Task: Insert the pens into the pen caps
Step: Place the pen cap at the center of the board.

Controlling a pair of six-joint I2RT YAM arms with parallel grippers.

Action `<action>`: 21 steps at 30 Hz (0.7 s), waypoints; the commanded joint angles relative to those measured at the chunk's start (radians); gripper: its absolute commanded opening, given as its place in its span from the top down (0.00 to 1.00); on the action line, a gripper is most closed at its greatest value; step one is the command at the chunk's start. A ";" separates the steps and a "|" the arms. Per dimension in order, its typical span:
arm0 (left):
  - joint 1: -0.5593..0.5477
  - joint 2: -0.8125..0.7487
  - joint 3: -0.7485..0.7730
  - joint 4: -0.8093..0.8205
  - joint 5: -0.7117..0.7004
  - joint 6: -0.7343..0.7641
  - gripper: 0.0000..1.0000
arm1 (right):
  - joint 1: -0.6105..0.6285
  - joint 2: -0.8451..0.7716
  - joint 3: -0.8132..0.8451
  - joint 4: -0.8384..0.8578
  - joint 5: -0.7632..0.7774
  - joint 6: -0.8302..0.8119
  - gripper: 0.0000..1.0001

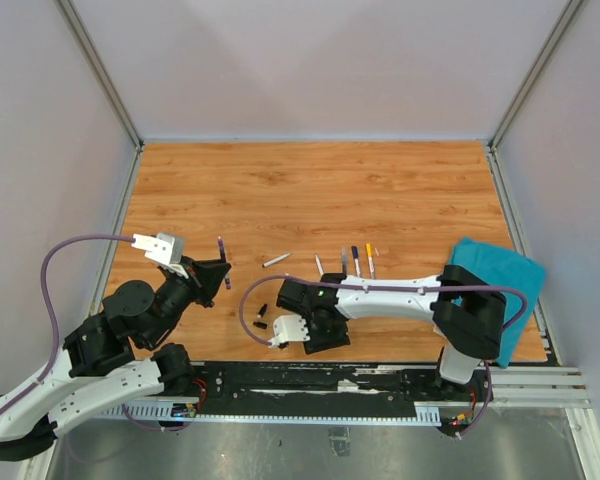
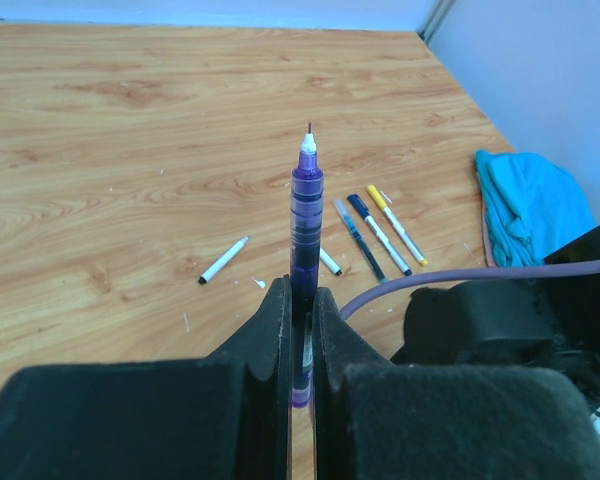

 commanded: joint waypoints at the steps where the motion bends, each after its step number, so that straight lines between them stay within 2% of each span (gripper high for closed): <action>1: -0.002 -0.012 0.016 0.003 -0.020 0.005 1.00 | 0.017 -0.106 -0.001 0.014 -0.002 0.047 0.49; 6: -0.002 -0.014 0.016 0.003 -0.020 0.006 0.99 | 0.015 -0.218 -0.055 0.092 0.088 0.177 0.48; 12: -0.002 -0.005 0.013 0.006 -0.021 0.006 0.99 | 0.010 -0.420 -0.256 0.370 0.123 0.430 0.47; 16: -0.001 0.006 0.013 0.008 -0.019 0.005 1.00 | 0.006 -0.563 -0.394 0.551 0.277 0.705 0.46; 21: -0.001 0.014 0.010 0.013 -0.015 0.006 0.99 | 0.004 -0.695 -0.460 0.522 0.459 1.140 0.45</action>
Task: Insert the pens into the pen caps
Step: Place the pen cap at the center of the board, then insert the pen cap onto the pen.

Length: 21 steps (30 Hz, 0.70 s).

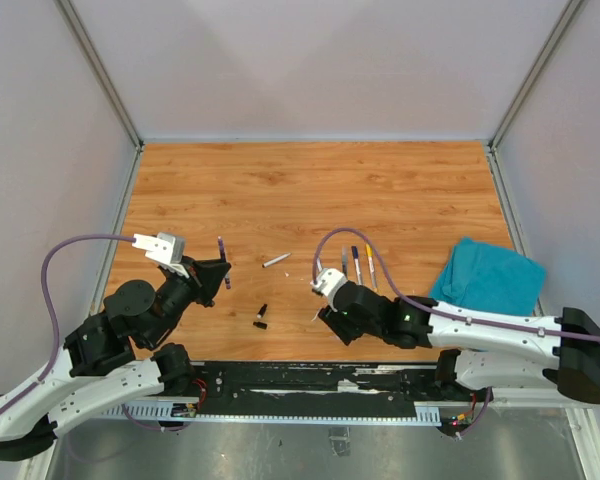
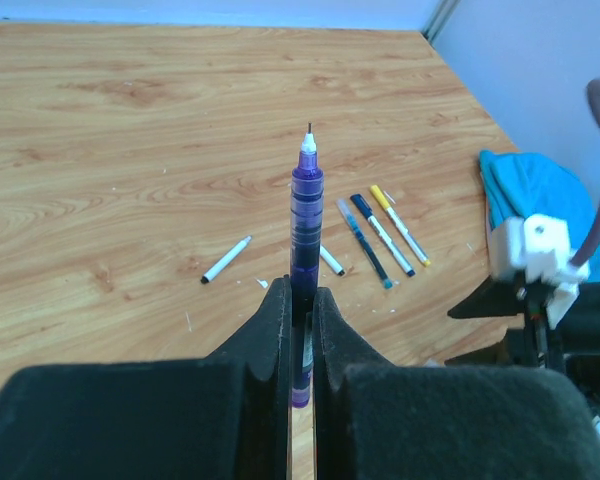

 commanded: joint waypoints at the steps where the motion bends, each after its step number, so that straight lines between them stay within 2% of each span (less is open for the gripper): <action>1: -0.001 0.013 0.010 0.014 -0.007 0.006 1.00 | 0.005 -0.115 -0.058 0.069 0.196 0.523 0.45; 6: -0.002 0.014 0.010 0.014 -0.005 0.006 0.99 | 0.004 -0.215 -0.145 0.071 0.227 0.854 0.44; 11: -0.002 0.011 0.008 0.012 -0.006 0.007 0.99 | 0.005 -0.196 -0.099 -0.141 0.324 1.198 0.42; 16: -0.002 0.013 0.008 0.013 -0.004 0.005 0.99 | 0.005 -0.095 -0.002 -0.351 0.317 1.426 0.41; 21: -0.001 0.012 0.008 0.014 -0.003 0.006 1.00 | 0.005 0.028 0.112 -0.491 0.288 1.547 0.39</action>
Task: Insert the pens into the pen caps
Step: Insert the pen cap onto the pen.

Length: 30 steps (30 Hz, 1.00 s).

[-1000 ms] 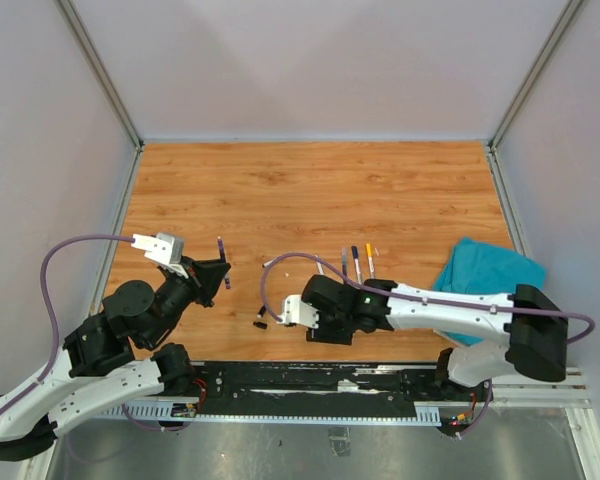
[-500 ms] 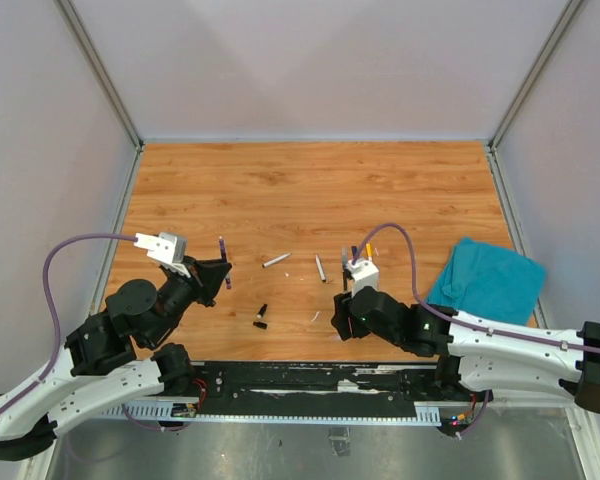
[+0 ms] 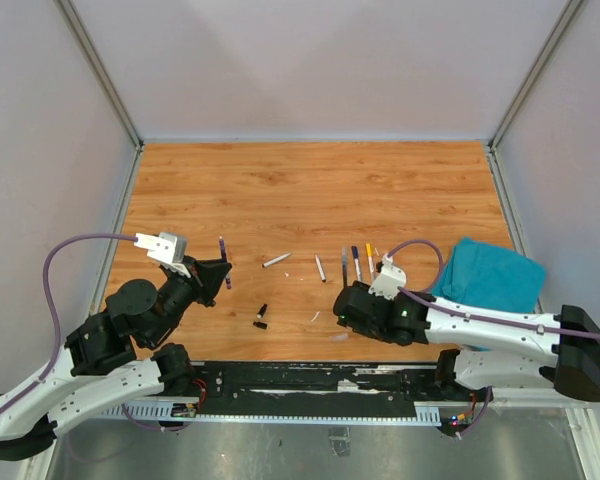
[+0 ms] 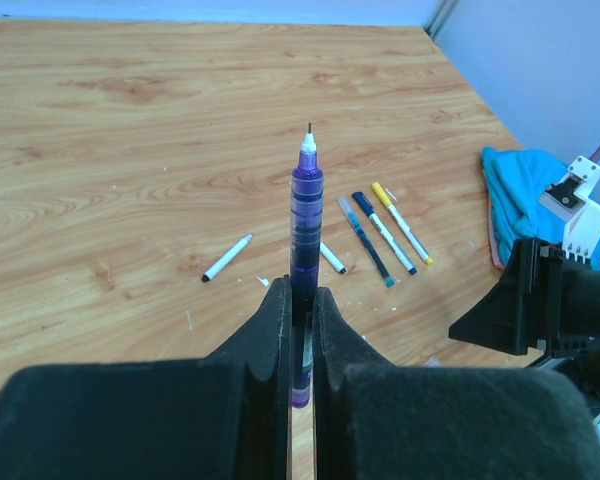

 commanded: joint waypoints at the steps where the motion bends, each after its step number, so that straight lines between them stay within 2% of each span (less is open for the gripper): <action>1: -0.001 0.002 0.008 0.014 -0.002 0.005 1.00 | 0.004 0.081 0.095 -0.192 0.009 0.217 0.39; 12: -0.002 -0.010 0.006 0.012 0.002 0.005 0.99 | 0.005 0.149 0.109 -0.213 -0.009 0.350 0.39; 30: -0.001 -0.015 0.007 0.011 0.005 0.005 1.00 | -0.004 0.333 0.160 -0.134 -0.113 0.304 0.37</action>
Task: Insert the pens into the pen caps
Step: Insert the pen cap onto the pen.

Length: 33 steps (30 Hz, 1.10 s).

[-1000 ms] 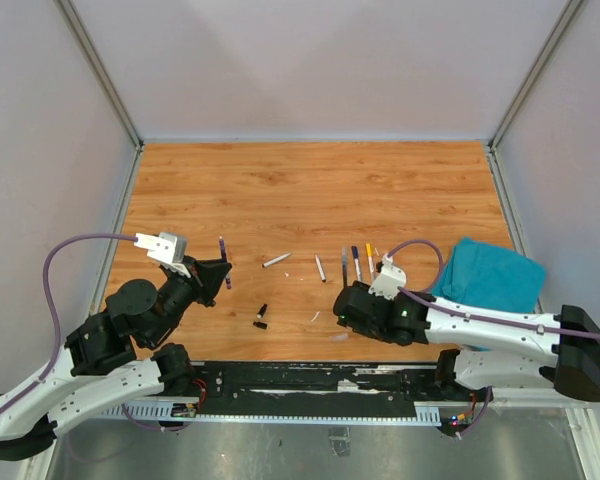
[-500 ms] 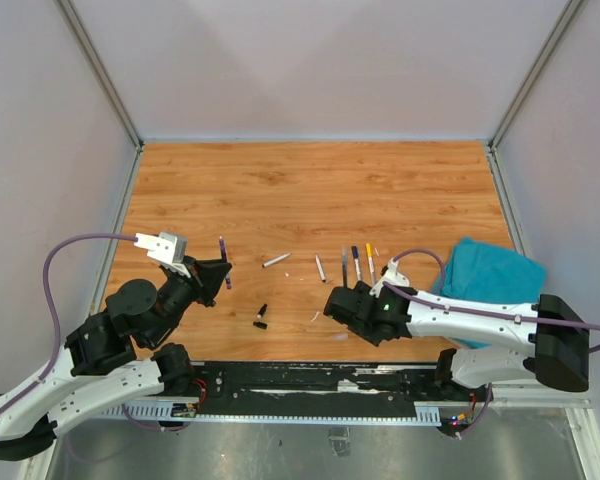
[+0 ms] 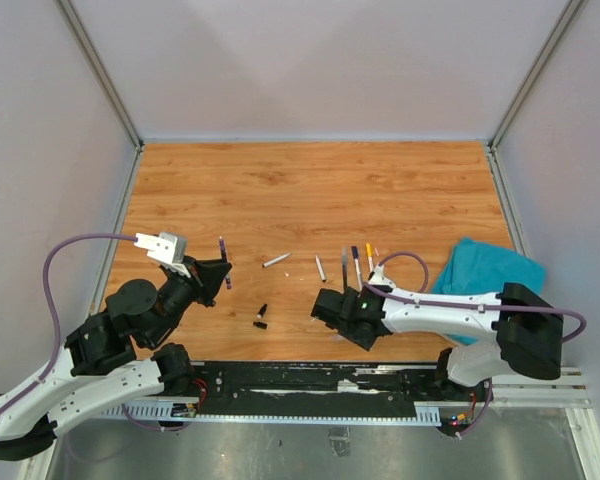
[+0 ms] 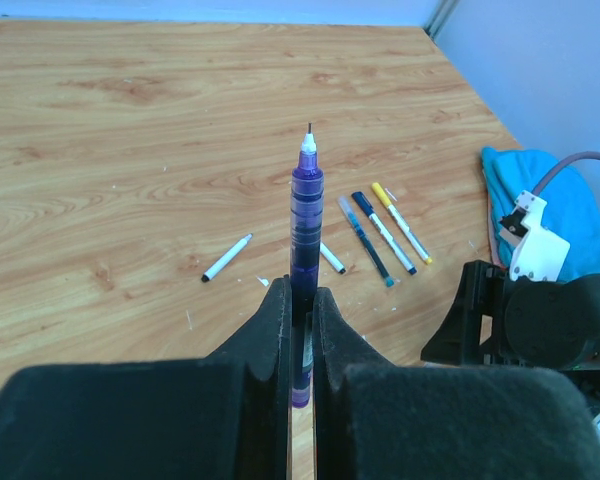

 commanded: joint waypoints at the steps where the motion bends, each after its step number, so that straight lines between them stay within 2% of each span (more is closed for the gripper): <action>1: -0.002 -0.016 0.005 0.011 0.004 0.004 1.00 | -0.006 0.036 0.038 -0.013 -0.014 -0.004 0.37; 11: -0.002 -0.011 0.005 0.012 0.006 0.006 0.99 | -0.012 0.075 0.034 0.000 -0.035 0.003 0.41; 33: -0.001 0.014 0.005 0.013 0.003 0.005 0.99 | -0.031 0.150 0.027 0.064 -0.055 -0.038 0.58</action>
